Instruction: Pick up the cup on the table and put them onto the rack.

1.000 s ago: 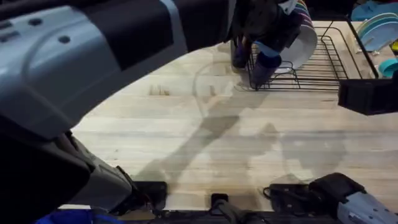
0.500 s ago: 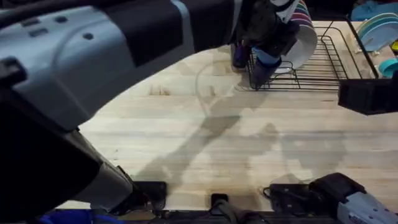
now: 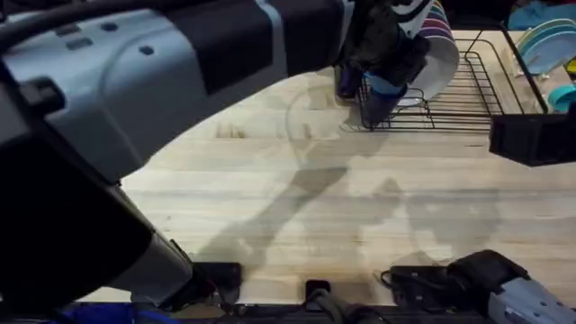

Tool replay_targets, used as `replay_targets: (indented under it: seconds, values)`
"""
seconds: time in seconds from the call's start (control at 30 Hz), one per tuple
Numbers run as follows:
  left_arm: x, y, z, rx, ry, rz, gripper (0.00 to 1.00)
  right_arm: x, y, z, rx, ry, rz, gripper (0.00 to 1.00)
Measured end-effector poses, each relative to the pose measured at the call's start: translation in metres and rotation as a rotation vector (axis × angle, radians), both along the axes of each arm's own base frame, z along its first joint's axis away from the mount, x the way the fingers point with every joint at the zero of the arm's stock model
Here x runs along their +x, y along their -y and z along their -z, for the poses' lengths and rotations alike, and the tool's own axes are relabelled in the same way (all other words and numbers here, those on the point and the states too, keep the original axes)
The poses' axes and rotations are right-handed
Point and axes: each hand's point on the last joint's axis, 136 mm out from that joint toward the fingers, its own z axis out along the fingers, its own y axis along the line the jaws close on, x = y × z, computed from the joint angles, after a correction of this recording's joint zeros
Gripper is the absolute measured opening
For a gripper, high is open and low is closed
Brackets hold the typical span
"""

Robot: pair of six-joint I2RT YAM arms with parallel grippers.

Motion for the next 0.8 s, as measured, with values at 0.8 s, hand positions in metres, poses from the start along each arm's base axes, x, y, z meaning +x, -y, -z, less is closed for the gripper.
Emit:
replay_targets:
  seconds: [0.8]
  values:
    - [0.0000, 0.0001, 0.0001, 0.001, 0.002, 0.002, 0.198, 0.0000, 0.0000, 0.0000, 0.000, 0.000, 0.000, 0.994]
